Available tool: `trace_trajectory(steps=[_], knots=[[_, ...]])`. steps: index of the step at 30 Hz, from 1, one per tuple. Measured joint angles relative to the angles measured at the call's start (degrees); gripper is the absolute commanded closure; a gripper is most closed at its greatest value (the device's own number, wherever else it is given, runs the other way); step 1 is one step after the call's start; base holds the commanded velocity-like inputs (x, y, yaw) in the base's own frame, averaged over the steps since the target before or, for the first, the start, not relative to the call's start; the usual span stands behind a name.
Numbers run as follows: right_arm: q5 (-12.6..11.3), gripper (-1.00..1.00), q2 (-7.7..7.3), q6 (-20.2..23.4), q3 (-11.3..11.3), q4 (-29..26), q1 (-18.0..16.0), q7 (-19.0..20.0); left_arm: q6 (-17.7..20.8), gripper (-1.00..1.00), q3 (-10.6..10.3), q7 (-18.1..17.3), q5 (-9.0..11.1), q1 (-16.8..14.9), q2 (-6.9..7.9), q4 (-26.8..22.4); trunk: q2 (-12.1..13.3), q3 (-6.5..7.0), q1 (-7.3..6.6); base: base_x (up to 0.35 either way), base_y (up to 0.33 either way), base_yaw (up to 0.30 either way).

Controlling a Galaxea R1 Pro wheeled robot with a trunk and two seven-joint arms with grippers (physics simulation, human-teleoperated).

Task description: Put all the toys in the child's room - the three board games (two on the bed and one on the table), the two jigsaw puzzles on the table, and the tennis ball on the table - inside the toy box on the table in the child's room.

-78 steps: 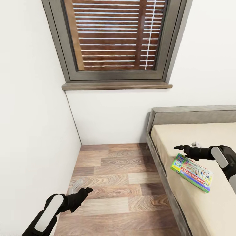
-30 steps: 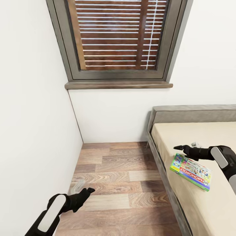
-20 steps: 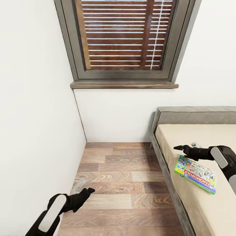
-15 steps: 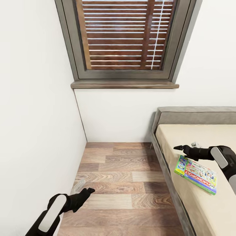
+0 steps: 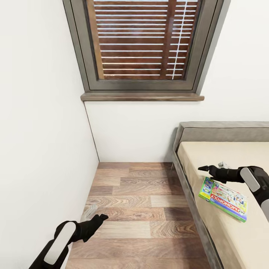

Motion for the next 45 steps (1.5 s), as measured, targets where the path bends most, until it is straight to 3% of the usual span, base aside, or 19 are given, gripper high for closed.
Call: trace_trajectory(steps=[10,18,20,23,26,29,32,38,40,45], knots=[[0.2,-1.0,-0.24,-1.5,-0.4,0.0,0.0,0.1,0.0,-1.0,0.0,0.0,0.2,-0.1,-0.07,0.0,0.0,0.0,0.0,0.0,0.0,0.002],[0.2,-1.0,-0.5,-6.5,-0.7,-0.1,-0.1,0.3,0.0,-1.0,0.0,-0.1,0.1,-1.0,-2.04,0.5,0.0,0.0,0.0,0.0,0.0,0.0],[0.2,-1.0,-0.68,-8.1,-0.9,-0.7,-0.2,0.5,0.0,-1.0,0.0,-0.3,0.1,-2.7,-3.38,1.5,0.0,0.0,0.0,0.0,0.0,0.0],[0.2,-1.0,-0.85,-8.8,-0.9,-1.4,-0.1,0.8,0.0,-1.0,0.0,-0.4,0.0,-4.0,-4.04,2.4,0.0,0.0,0.0,0.0,0.0,0.0],[0.2,-1.0,-1.62,-9.8,-1.0,-4.6,0.0,2.0,-0.1,-1.0,-0.1,-0.5,0.0,-8.4,-5.8,6.2,0.0,0.01,0.0,0.0,0.0,0.0],[0.2,-1.0,-2.08,-10.0,-1.0,-6.0,0.1,2.3,-0.1,-1.0,-0.1,-0.7,0.0,-10.1,-6.26,7.9,0.0,0.0,0.0,0.0,0.0,-0.003],[0.2,-1.0,-3.64,-10.2,-1.0,-10.3,1.4,3.0,-0.1,-1.0,-0.4,-1.9,-0.5,-15.2,-7.09,12.6,0.0,0.01,0.0,0.0,0.0,-0.059],[0.1,-1.0,-4.64,-9.8,-1.1,-14.5,3.3,3.3,-0.1,-1.0,-1.4,-4.0,-2.2,-19.3,-7.46,16.6,0.0,0.0,0.0,0.0,0.0,-0.161],[0.0,-1.0,-5.17,-9.1,-1.1,-17.6,4.6,3.5,-0.1,-1.0,-2.0,-6.7,-3.6,-21.8,-7.65,19.4,0.0,0.02,0.0,0.0,0.0,-0.229],[0.0,-1.0,-5.45,-8.6,-1.2,-19.2,5.3,3.6,-0.2,-1.0,-2.3,-9.6,-4.4,-23.1,-7.66,21.4,0.0,0.09,0.0,0.0,0.0,-0.253]])
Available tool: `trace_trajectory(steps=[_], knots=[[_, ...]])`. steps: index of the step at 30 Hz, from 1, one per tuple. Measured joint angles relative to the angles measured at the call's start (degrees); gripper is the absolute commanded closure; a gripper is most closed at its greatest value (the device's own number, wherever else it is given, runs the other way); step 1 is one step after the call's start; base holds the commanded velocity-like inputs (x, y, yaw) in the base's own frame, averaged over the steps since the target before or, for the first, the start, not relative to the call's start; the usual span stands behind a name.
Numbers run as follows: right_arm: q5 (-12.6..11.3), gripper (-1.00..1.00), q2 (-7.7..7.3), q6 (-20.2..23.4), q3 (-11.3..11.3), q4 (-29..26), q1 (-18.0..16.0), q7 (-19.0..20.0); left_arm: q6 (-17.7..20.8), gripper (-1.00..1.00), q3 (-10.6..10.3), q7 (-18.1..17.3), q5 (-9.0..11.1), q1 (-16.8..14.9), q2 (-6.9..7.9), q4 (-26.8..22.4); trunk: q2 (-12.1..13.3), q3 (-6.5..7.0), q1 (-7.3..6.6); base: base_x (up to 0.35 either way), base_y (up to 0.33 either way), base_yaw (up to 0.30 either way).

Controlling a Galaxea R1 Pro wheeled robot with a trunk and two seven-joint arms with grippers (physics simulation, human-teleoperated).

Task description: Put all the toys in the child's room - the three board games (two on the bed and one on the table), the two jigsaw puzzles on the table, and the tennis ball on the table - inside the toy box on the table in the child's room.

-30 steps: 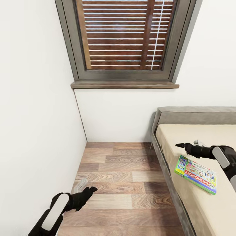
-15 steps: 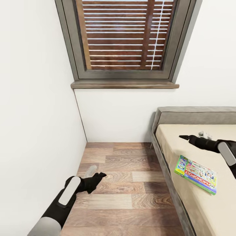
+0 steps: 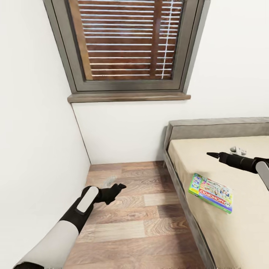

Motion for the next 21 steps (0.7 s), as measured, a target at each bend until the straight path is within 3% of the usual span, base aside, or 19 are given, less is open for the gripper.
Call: trace_trajectory(steps=[9,10,12,15,21], knots=[[-0.1,-1.0,-0.21,0.4,0.0,-1.4,0.5,0.1,-0.2,-1.0,0.0,-3.7,-0.6,-1.0,0.17,3.3,0.0,0.23,0.0,0.0,0.0,-0.275],[-0.1,-1.0,-0.29,0.6,0.0,-1.7,0.6,0.1,-1.3,-1.0,0.0,-6.6,-0.8,-1.3,0.6,6.1,0.0,0.26,0.0,0.0,0.0,-0.285],[-0.1,-1.0,-0.29,0.6,0.0,-1.8,0.7,0.1,-1.7,-1.0,0.0,-7.8,-0.8,-1.3,0.8,6.6,0.0,0.33,0.0,0.0,0.0,-0.286],[-0.1,-1.0,-0.29,0.7,0.0,-1.9,0.7,0.1,-2.4,-1.0,0.1,-12.4,-0.7,-1.3,1.87,7.9,0.0,0.42,0.0,0.0,0.0,-0.287],[-0.1,-1.0,-0.28,1.1,0.0,-1.9,0.7,0.1,-3.0,-1.0,0.1,-15.0,-0.4,-1.2,2.61,8.7,0.0,0.6,0.0,0.0,0.0,-0.272]])
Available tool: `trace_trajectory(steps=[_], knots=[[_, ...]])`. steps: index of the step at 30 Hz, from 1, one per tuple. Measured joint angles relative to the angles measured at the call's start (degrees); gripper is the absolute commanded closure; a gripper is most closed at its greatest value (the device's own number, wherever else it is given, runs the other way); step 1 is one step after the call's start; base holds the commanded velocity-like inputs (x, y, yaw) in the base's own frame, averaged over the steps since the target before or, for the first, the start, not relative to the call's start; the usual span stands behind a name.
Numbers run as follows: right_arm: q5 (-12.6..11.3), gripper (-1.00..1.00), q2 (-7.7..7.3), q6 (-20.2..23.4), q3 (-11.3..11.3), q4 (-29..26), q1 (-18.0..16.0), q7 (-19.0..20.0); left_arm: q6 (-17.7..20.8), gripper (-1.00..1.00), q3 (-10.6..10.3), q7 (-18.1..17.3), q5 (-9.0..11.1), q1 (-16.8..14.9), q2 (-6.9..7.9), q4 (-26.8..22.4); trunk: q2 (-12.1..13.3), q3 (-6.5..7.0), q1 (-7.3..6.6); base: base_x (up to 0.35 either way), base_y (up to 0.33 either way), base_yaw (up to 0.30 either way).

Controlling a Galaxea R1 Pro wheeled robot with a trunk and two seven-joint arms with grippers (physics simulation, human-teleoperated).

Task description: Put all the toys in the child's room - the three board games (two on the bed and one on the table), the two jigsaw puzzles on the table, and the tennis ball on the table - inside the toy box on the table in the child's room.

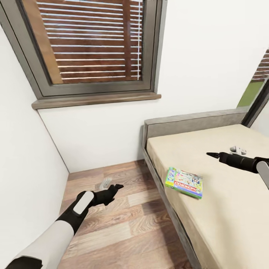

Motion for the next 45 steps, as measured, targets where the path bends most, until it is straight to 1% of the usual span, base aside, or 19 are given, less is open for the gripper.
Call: trace_trajectory(steps=[8,16,22,29,45], knots=[[0.0,-1.0,0.03,0.2,0.0,-0.2,0.1,0.0,-1.9,-1.0,0.0,-1.3,0.2,0.4,0.42,0.4,0.0,0.13,0.0,0.0,0.0,-0.126],[-0.1,-1.0,0.16,0.3,0.1,-0.3,0.3,0.0,-4.2,-1.0,0.1,-1.7,0.2,0.7,0.54,0.5,0.0,0.17,0.0,0.0,0.004,-0.041],[-0.1,-1.0,0.22,0.3,0.1,-0.4,0.3,0.0,-4.9,-1.0,0.1,-1.8,0.2,0.8,0.57,0.6,0.0,0.18,0.0,0.0,0.103,-0.015],[-0.1,-1.0,0.25,0.3,0.1,-0.4,0.4,0.0,-5.3,-1.0,-0.2,-1.8,0.2,0.8,0.56,0.6,0.0,0.19,0.0,0.0,0.094,-0.013],[-0.2,-1.0,0.21,0.4,0.0,-0.4,0.4,0.0,-5.5,-1.0,-0.7,-1.9,0.2,0.7,0.36,0.6,0.0,0.27,-0.01,0.013,0.015,-0.032]])
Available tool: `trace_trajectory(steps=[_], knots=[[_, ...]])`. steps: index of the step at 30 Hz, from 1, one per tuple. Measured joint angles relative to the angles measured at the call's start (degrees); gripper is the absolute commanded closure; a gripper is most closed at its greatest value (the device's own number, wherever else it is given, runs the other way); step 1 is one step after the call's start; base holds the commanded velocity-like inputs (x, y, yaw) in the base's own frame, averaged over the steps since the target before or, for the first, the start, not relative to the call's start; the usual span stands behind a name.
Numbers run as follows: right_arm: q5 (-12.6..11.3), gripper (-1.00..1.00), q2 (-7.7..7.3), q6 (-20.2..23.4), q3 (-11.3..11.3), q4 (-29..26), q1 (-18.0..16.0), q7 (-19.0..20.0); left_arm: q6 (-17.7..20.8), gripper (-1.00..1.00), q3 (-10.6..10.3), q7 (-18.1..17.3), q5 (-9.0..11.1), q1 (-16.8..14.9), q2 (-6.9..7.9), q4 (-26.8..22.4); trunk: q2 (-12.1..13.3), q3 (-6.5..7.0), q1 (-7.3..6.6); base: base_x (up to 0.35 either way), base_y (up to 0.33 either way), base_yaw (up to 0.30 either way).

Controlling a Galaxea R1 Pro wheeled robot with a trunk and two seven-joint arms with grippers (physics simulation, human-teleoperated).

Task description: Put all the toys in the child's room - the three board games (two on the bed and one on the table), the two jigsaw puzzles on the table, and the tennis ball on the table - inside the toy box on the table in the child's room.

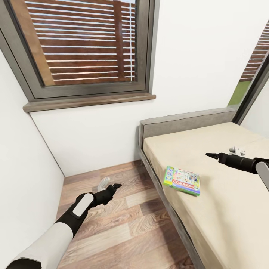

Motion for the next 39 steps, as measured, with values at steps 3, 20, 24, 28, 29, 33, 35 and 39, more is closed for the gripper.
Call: trace_trajectory(steps=[3,20,24,28,29,33,35,39], knots=[[0.0,-1.0,0.0,0.0,0.0,0.0,0.1,0.0,0.0,-1.0,-0.1,-0.1,-0.1,0.0,-0.01,0.0,0.0,0.0,-0.01,0.153,0.003,-0.006],[0.0,-1.0,-0.02,0.1,0.0,-0.3,0.2,0.0,0.0,-1.0,-0.2,-3.2,-3.0,0.0,-0.14,0.0,0.0,0.01,0.0,0.146,0.001,-0.022],[0.0,-1.0,-0.03,0.7,0.0,-0.6,0.2,0.0,-0.1,-1.0,-0.2,-4.4,-3.2,0.0,-0.2,0.0,0.0,0.01,0.0,0.021,0.0,-0.157],[-0.1,-1.0,-0.03,1.3,0.0,-0.8,0.2,0.0,-0.2,-1.0,-0.3,-5.2,-3.6,0.0,-0.23,0.0,0.0,0.01,0.01,0.012,0.0,-0.157],[-0.1,-1.0,-0.03,1.6,0.0,-0.8,0.2,0.0,-0.2,-1.0,-0.3,-5.6,-3.9,0.1,-0.24,0.0,0.0,0.01,0.01,0.009,0.0,-0.128],[-0.1,-1.0,-0.03,2.1,0.0,-1.0,0.3,0.0,-0.6,-1.0,-0.2,-6.7,-5.1,0.1,-0.29,0.0,0.0,0.01,0.01,0.006,0.0,-0.083],[-0.1,-1.0,0.01,2.4,0.0,-1.1,0.3,0.0,-1.5,-1.0,-0.2,-8.1,-6.6,0.2,-0.32,0.1,0.0,0.01,0.01,0.004,0.0,-0.053],[-0.1,-1.0,0.06,2.7,0.0,-1.1,0.3,-0.1,-3.0,-1.0,-0.2,-9.8,-8.0,0.5,-0.34,0.5,0.0,0.01,0.01,0.002,0.0,-0.034]])
